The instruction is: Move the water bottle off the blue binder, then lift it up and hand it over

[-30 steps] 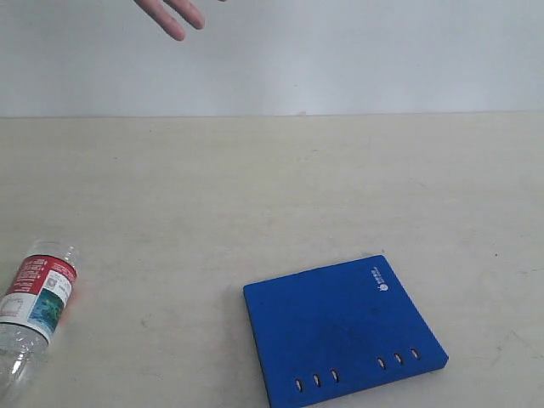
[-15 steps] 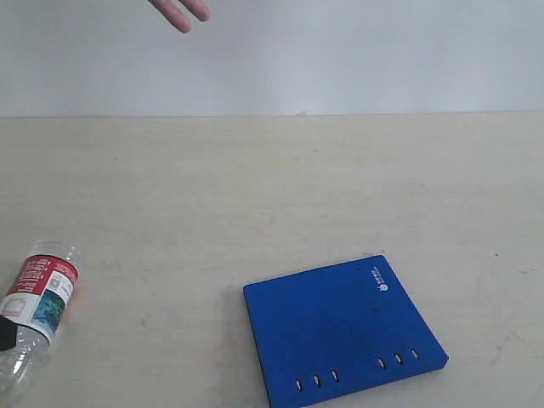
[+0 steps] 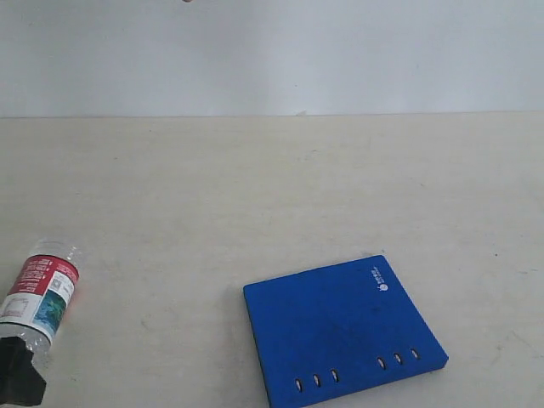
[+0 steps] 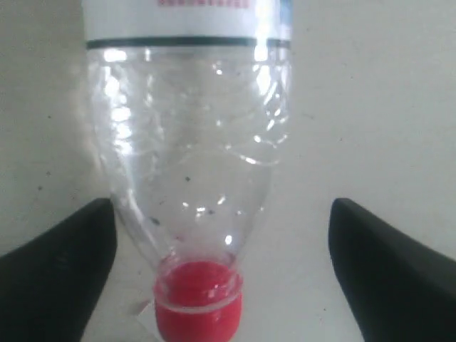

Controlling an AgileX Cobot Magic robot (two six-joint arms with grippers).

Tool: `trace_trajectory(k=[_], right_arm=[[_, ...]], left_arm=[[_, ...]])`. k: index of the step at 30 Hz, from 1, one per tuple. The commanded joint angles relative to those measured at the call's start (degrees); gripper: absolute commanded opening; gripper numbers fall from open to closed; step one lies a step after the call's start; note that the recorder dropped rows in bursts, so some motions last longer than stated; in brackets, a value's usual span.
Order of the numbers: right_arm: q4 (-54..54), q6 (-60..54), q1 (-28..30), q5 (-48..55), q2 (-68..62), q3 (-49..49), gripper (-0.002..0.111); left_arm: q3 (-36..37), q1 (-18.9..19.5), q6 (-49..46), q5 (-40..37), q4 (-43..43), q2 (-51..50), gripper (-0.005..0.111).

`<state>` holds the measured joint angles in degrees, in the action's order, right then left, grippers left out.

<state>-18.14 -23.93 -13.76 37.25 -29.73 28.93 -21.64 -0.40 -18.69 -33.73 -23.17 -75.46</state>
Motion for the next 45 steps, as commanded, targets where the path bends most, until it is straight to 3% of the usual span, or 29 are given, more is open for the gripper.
trace_trajectory(k=[1,7,16,19,22,23,24,27,32,36,39,45], right_arm=[[0.4,-0.6,0.2,-1.1,0.4,-0.2,0.000],[0.4,-0.6,0.2,-1.1,0.4,-0.2,0.000],[-2.7,-0.5,0.1,2.2,0.1,-0.2,0.000],[-16.2,-1.9,0.1,4.6,-4.4,-0.2,0.005],[-42.0,-16.8,0.0,5.4,-15.0,-0.2,0.027],[-46.9,-20.7,0.0,6.2,-17.8,-0.2,0.034],[-51.4,-25.5,0.0,7.6,-23.0,-0.2,0.043],[-54.4,-29.8,0.0,9.1,-31.1,-0.2,0.051],[-60.7,-38.6,-0.2,12.4,-42.1,-0.2,0.051],[-69.2,-46.6,-4.9,10.4,-49.3,0.4,0.051],[-70.5,-48.8,-14.0,5.0,-55.7,5.0,0.051],[-70.4,-50.1,-22.9,-5.2,-62.3,13.2,0.051]], left_arm=[[-1.5,-0.2,-12.8,4.7,-14.9,-5.9,0.076],[-4.4,-0.3,-40.7,-0.5,-40.6,-10.4,0.076],[-4.4,-0.3,-38.6,2.2,-44.0,-10.5,0.071],[-4.4,-0.3,-44.3,1.8,-54.6,-10.5,0.071],[-4.4,-0.3,-58.6,-2.4,-74.7,-10.5,0.071],[-4.4,-0.3,-61.3,-3.8,-76.8,-10.5,0.071],[-4.7,-0.3,-64.2,-5.0,-76.8,-10.6,0.071],[-4.8,-0.3,-64.5,-5.3,-76.8,-11.2,0.071],[-4.8,-0.3,-64.5,-5.9,-76.8,-12.7,0.071],[-4.8,-0.3,-64.5,-6.4,-76.8,-14.4,0.071],[-4.8,-0.1,-66.1,-3.9,-76.8,-14.2,0.059],[-4.8,-0.1,-74.4,-1.2,-75.4,-6.9,0.030]])
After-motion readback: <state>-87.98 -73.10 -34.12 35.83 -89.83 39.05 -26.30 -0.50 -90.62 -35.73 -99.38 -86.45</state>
